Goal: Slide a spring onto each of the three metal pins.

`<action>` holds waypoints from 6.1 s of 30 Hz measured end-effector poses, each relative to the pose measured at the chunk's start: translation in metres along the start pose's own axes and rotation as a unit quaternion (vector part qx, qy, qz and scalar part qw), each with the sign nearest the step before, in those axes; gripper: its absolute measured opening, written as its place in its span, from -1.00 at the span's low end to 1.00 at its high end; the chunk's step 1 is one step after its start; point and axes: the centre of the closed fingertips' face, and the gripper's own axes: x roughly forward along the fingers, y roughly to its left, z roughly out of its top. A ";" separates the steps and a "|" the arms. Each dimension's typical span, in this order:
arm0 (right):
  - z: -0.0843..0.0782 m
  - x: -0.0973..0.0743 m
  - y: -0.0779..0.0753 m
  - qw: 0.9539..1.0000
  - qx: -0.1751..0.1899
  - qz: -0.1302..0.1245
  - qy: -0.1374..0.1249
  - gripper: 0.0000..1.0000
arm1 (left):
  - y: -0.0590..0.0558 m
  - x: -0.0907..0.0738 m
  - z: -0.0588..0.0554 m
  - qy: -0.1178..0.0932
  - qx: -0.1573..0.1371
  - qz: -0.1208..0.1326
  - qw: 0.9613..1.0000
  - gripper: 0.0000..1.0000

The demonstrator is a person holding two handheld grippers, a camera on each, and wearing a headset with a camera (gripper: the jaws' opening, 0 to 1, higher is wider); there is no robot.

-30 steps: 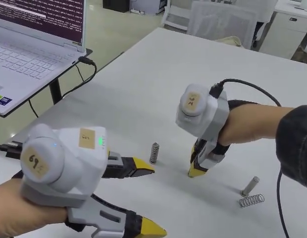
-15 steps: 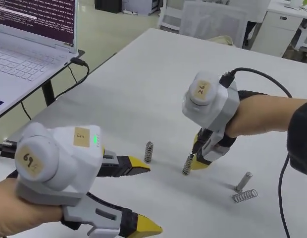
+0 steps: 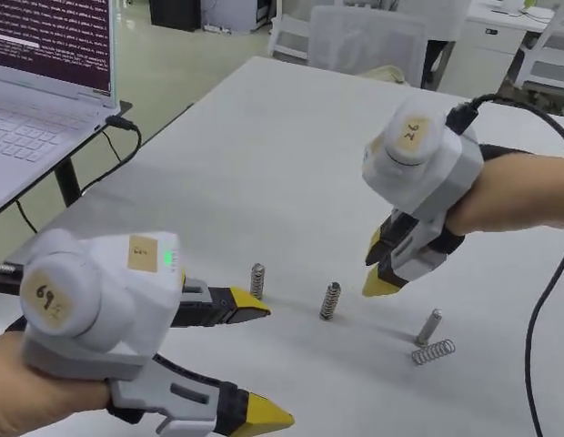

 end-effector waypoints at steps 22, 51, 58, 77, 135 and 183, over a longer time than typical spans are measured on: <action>-0.048 -0.052 0.008 0.996 0.059 -0.048 -0.037 -0.55 | -0.008 0.012 0.006 0.009 0.018 -0.025 0.999 0.05; -0.116 0.024 0.016 0.990 0.136 0.008 -0.031 -0.56 | -0.009 0.012 0.004 0.016 0.014 -0.025 0.999 0.00; -0.115 0.033 0.015 0.990 0.135 0.013 -0.032 -0.56 | -0.009 0.012 0.003 0.018 0.011 -0.025 0.999 -0.01; -0.131 0.042 0.034 0.992 0.124 0.021 -0.008 -0.68 | -0.011 0.011 0.001 0.019 0.010 -0.026 0.999 -0.05; -0.002 -0.017 0.106 0.996 -0.042 0.061 -0.040 -0.84 | -0.013 0.035 0.028 0.015 0.062 -0.048 0.997 -0.40; 0.049 -0.043 0.117 0.990 -0.056 0.063 -0.110 -0.84 | -0.016 0.042 0.021 0.034 0.104 -0.052 0.993 -0.95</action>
